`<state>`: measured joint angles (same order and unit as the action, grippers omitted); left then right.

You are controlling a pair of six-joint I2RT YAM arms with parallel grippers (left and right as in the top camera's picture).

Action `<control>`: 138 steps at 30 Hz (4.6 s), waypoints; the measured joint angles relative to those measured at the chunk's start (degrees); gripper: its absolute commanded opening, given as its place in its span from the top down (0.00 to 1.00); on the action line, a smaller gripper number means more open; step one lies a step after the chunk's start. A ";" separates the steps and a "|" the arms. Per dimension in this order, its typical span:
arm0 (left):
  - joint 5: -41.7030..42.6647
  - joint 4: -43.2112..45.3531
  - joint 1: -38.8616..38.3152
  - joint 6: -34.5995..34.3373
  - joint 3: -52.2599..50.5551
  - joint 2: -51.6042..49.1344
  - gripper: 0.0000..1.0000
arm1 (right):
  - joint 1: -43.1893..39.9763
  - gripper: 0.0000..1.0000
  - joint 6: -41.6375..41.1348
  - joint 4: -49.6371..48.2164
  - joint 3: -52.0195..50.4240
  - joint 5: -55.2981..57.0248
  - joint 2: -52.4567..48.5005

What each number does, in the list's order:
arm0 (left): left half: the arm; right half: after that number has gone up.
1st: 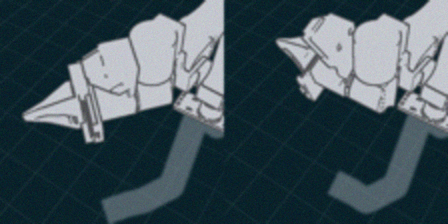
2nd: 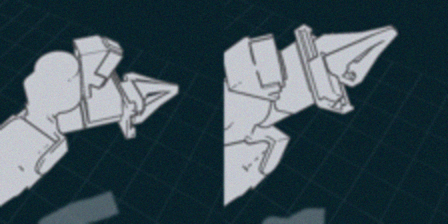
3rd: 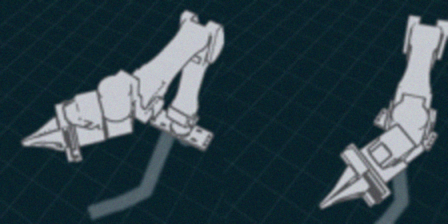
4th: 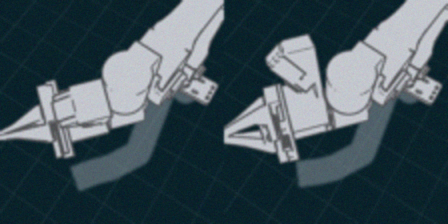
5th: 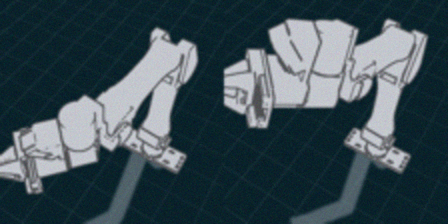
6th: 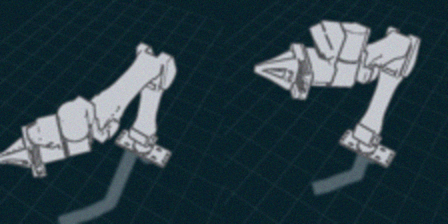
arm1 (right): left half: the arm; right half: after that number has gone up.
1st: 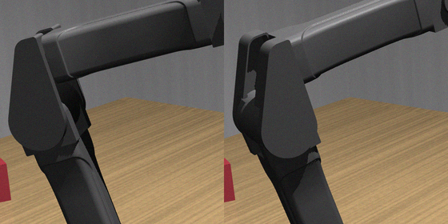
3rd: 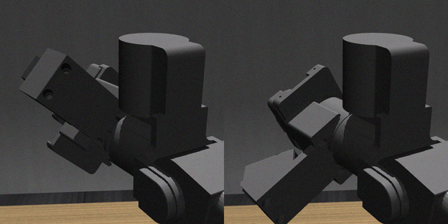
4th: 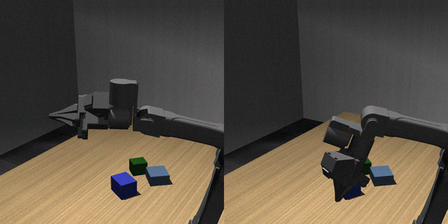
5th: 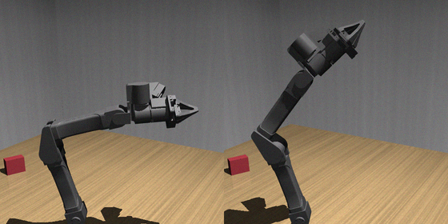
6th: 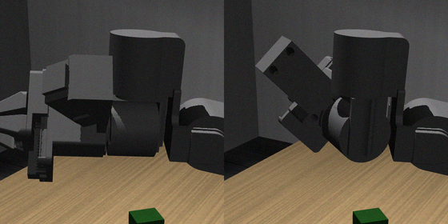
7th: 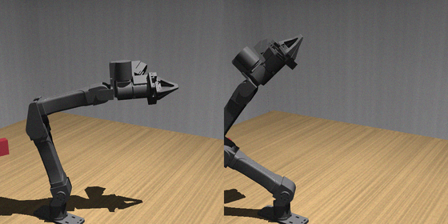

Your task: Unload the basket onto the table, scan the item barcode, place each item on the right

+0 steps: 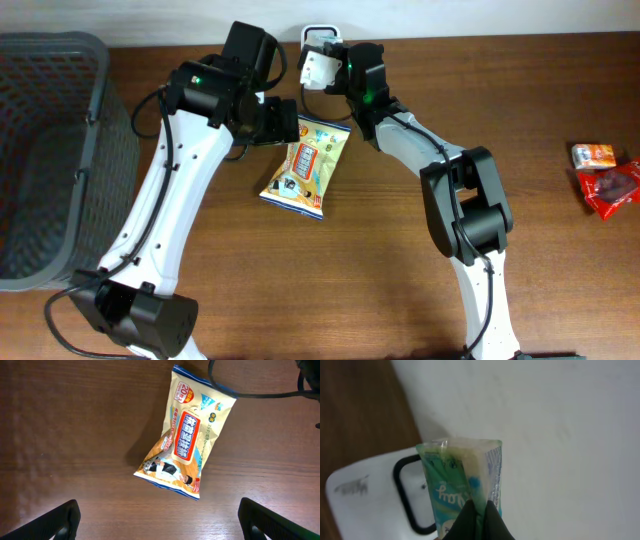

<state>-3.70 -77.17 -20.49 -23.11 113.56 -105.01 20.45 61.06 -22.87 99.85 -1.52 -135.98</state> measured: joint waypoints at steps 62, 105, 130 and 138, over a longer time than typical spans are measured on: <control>0.02 -0.04 0.00 0.00 0.00 0.00 0.01 | -59.58 0.01 -75.32 64.28 -10.27 -21.18 25.77; 6.47 2.51 -7.30 -1.70 -13.22 -5.14 0.01 | -41.79 0.01 -73.31 69.11 -18.80 -32.17 25.75; 3.67 35.39 -2.40 6.36 -22.49 -17.38 0.32 | -41.79 0.01 -73.33 68.98 -18.80 -32.17 25.75; 7.06 33.24 -2.21 6.47 -22.25 -17.35 1.00 | -41.79 0.01 -73.31 68.98 -18.80 -32.17 25.75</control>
<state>3.36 -43.92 -22.70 -16.64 91.31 -122.37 -21.34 -12.25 46.11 81.06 -33.69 -110.24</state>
